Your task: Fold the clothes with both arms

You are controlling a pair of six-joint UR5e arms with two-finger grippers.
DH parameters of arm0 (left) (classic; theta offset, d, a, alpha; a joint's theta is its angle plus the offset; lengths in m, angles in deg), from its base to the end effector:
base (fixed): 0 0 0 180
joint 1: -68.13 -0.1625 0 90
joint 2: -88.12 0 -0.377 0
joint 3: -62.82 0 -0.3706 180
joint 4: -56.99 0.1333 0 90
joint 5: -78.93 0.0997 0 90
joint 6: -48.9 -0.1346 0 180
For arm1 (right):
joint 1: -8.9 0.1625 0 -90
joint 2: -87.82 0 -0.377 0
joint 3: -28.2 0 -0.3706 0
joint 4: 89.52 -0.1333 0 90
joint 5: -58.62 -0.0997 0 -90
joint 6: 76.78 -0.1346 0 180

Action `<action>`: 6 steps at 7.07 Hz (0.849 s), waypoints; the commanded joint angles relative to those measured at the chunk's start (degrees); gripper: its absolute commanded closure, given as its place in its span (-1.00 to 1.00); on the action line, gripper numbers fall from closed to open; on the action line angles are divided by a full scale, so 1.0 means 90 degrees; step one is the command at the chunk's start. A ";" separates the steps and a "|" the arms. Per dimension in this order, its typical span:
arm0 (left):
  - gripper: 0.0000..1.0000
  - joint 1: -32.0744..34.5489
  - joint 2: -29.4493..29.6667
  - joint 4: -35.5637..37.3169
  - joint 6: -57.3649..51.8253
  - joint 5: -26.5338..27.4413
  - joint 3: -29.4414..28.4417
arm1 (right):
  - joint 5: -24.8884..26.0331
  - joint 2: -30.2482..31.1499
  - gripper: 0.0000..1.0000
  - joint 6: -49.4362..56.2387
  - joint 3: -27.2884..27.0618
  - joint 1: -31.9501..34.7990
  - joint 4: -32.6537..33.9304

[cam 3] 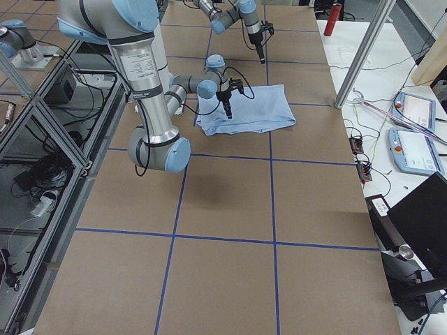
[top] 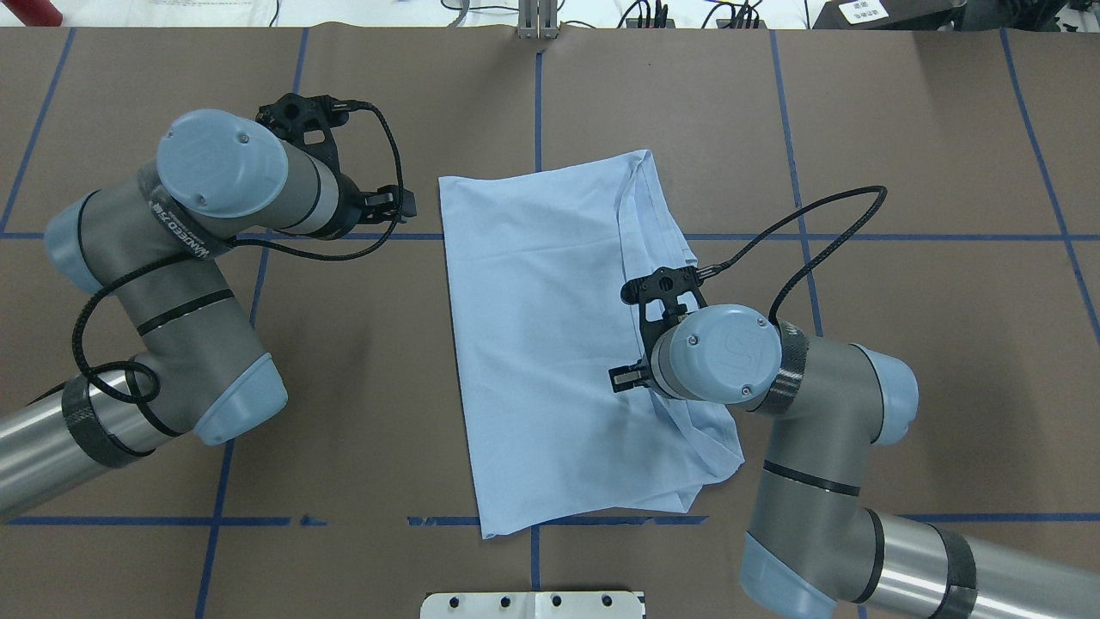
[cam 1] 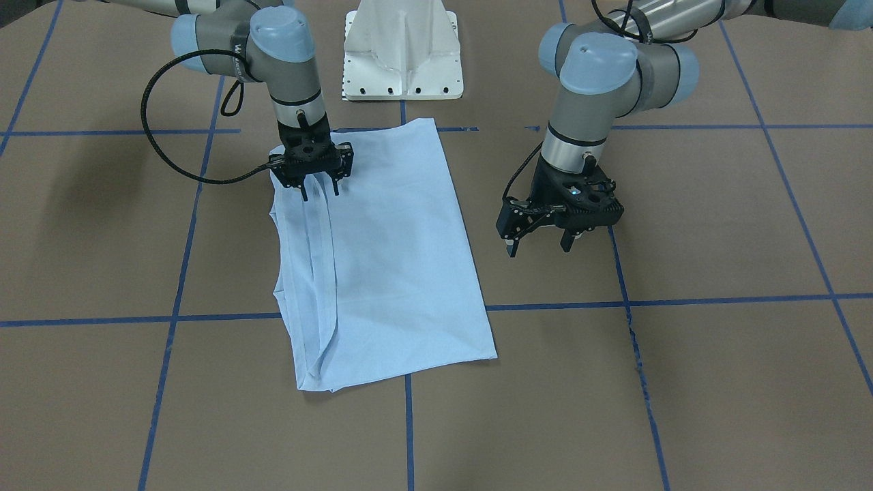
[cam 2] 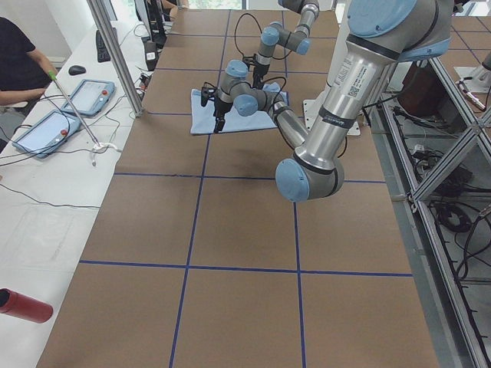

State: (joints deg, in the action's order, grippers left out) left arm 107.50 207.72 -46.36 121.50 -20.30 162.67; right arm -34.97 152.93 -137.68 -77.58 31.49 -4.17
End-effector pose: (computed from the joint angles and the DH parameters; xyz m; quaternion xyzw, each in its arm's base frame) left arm 0.4227 -0.4914 0.2557 0.1473 0.4242 -0.1350 0.8833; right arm -0.5110 -0.3478 0.2865 0.1419 -0.3592 -0.0644 0.9202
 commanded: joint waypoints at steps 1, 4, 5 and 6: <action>-1.00 0.0000 -0.0036 -0.0010 0.0000 0.0000 -0.0001 | -0.0060 -0.0008 0.07 0.0028 0.0026 -0.0019 0.0028; -1.00 0.0000 -0.0046 -0.0069 0.0000 0.0000 -0.0020 | -0.0080 -0.0008 0.13 0.0048 0.0172 -0.0087 0.0038; -1.00 0.0000 -0.0046 -0.0069 0.0000 0.0000 -0.0020 | -0.0215 0.0001 0.27 0.0048 0.0172 -0.0087 0.0038; -1.00 0.0000 -0.0046 -0.0069 0.0000 0.0000 -0.0010 | -0.0429 0.0001 0.62 0.0048 0.0163 -0.0078 0.0048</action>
State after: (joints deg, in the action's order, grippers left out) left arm 107.51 207.31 -46.98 121.50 -20.30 162.53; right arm -37.00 152.92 -137.27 -76.15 30.75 -3.80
